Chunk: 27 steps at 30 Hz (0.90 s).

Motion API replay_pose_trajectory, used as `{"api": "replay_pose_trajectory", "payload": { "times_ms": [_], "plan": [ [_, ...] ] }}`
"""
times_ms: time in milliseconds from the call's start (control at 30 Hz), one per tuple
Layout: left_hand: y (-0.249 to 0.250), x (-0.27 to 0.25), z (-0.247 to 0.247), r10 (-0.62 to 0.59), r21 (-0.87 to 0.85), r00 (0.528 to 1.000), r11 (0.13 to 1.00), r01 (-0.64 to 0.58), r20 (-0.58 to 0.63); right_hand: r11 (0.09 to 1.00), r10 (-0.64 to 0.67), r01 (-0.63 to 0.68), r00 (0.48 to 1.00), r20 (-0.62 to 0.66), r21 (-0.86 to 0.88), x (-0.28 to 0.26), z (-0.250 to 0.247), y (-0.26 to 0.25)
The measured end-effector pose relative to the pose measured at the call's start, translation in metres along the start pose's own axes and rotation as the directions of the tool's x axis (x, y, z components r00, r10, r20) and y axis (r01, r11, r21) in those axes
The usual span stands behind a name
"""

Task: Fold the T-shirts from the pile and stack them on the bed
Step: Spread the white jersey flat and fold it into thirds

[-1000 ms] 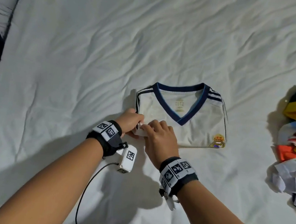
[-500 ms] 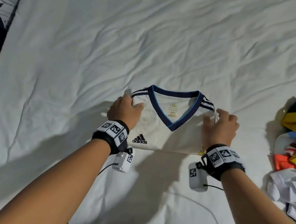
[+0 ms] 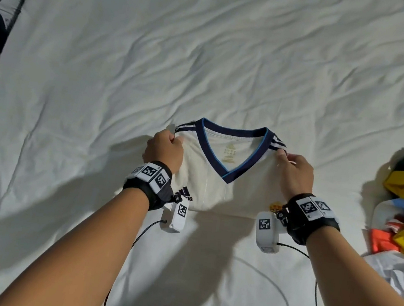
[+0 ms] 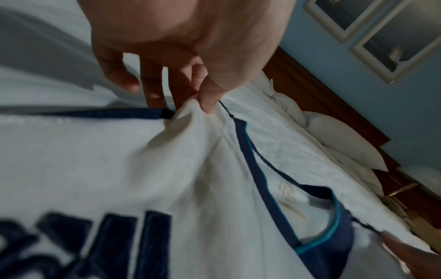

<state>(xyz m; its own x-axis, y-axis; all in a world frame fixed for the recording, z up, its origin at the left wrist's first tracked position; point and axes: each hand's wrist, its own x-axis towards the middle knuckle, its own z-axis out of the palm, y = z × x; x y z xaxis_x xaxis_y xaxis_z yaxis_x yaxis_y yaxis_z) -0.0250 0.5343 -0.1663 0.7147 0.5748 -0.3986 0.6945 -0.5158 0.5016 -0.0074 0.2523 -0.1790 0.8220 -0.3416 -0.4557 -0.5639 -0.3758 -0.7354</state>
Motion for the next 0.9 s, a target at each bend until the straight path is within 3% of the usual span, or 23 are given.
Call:
{"api": "replay_pose_trajectory", "payload": {
  "times_ms": [200, 267, 333, 367, 433, 500, 567, 633, 733, 900],
  "plan": [
    [0.001, 0.003, 0.002, -0.012, 0.007, 0.999, 1.000, 0.012, -0.034, 0.997, -0.044, 0.044, 0.999, 0.010, -0.064, 0.018, 0.004, 0.003],
    [-0.001, -0.002, 0.003, -0.001, 0.037, 0.998, 0.999, 0.003, -0.065, 0.981, -0.015, 0.005, 0.999, -0.051, -0.196, 0.015, 0.006, 0.005],
    [-0.007, -0.014, 0.006, 0.135, 0.218, 0.981, 0.971, -0.102, -0.141, 0.921, -0.164, 0.099, 0.976, -0.144, -0.376, 0.000, 0.007, 0.007],
    [-0.009, -0.025, 0.010, 0.265, 0.348, 0.951, 0.916, -0.198, -0.159, 0.869, -0.301, 0.199, 0.940, -0.163, -0.453, -0.012, 0.010, 0.009],
    [-0.015, -0.053, 0.026, 0.497, 0.516, 0.868, 0.748, -0.417, -0.019, 0.694, -0.516, 0.399, 0.856, -0.028, -0.599, -0.039, 0.022, 0.013],
    [-0.022, -0.074, 0.050, 0.581, 0.563, 0.788, 0.588, -0.580, 0.205, 0.500, -0.559, 0.523, 0.804, 0.203, -0.691, -0.057, 0.040, 0.026],
    [-0.029, -0.077, 0.067, 0.581, 0.569, 0.750, 0.517, -0.639, 0.315, 0.388, -0.512, 0.542, 0.799, 0.315, -0.745, -0.058, 0.052, 0.037],
    [-0.032, -0.062, 0.072, 0.565, 0.585, 0.755, 0.506, -0.635, 0.331, 0.356, -0.458, 0.517, 0.822, 0.337, -0.778, -0.045, 0.056, 0.041],
    [-0.030, -0.035, 0.068, 0.539, 0.595, 0.794, 0.552, -0.585, 0.280, 0.378, -0.442, 0.505, 0.835, 0.328, -0.776, -0.025, 0.053, 0.041],
    [-0.035, -0.009, 0.058, 0.481, 0.604, 0.857, 0.631, -0.486, 0.187, 0.485, -0.363, 0.428, 0.892, 0.270, -0.762, -0.004, 0.034, 0.046]
  ]
}}
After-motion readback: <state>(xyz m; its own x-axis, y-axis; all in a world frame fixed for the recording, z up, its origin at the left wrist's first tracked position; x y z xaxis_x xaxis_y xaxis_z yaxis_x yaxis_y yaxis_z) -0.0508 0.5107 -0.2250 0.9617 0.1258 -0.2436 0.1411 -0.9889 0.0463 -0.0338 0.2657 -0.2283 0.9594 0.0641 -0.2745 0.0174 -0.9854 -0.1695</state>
